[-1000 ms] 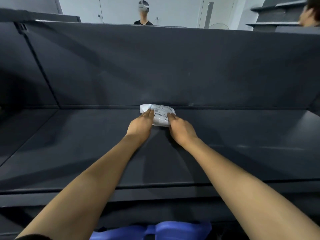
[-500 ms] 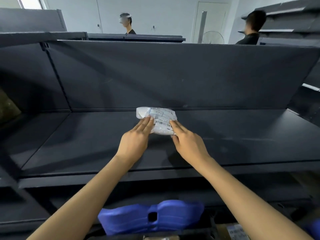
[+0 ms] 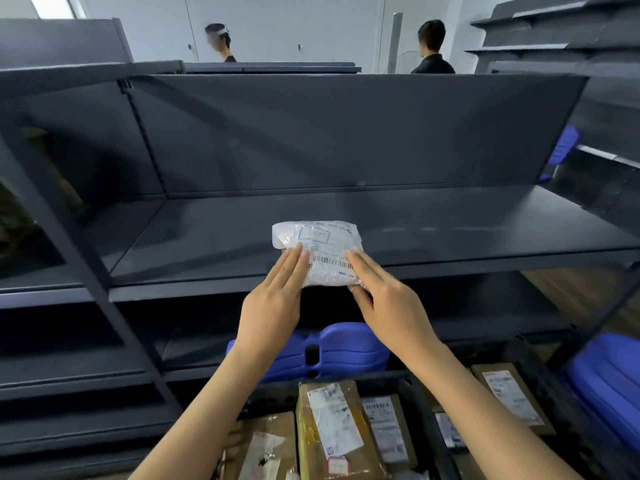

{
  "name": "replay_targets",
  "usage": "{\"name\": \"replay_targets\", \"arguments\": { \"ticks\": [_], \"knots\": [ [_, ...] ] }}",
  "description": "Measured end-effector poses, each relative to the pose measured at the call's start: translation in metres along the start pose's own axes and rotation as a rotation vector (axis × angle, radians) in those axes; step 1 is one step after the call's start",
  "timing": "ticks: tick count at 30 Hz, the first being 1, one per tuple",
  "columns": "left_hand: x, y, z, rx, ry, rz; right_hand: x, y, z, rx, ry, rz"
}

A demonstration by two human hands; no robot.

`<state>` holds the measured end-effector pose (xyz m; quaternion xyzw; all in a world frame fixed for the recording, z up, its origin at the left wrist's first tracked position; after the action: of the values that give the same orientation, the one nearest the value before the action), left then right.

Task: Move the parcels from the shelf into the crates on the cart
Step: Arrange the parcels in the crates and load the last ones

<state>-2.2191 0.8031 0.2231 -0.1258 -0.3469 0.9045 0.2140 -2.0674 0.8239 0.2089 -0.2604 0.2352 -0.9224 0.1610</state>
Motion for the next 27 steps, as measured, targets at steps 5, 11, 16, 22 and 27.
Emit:
{"name": "replay_targets", "arguments": {
  "ticks": [5, 11, 16, 22, 27],
  "knots": [
    [-0.029, 0.034, 0.010, -0.001, -0.018, 0.019, 0.000, 0.042, 0.007, 0.011, -0.070, 0.030],
    [-0.069, 0.060, 0.010, 0.034, -0.029, 0.094, -0.015, 0.080, 0.019, 0.081, -0.125, 0.029],
    [-0.104, 0.078, 0.014, 0.017, -0.041, 0.135, -0.022, 0.103, 0.038, 0.119, -0.124, 0.069],
    [-0.127, 0.101, 0.027, -0.054, -0.047, 0.139, -0.041, 0.130, 0.047, 0.247, -0.651, -0.235],
    [-0.132, 0.122, 0.032, -0.118, 0.014, 0.123, -0.054, 0.147, 0.023, 0.419, -1.210, -0.756]
  ]
}}
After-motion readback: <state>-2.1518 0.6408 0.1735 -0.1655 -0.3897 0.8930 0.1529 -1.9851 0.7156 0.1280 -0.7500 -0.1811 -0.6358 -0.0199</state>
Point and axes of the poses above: each hand's wrist, its own y-axis away from the middle knuckle, its own z-axis out of the back of the hand, x = y × z, the point moved 8 cm from there along -y, towards the middle knuckle, and after that the axes turned 7 degrees about -z, right-handed, at the moved point
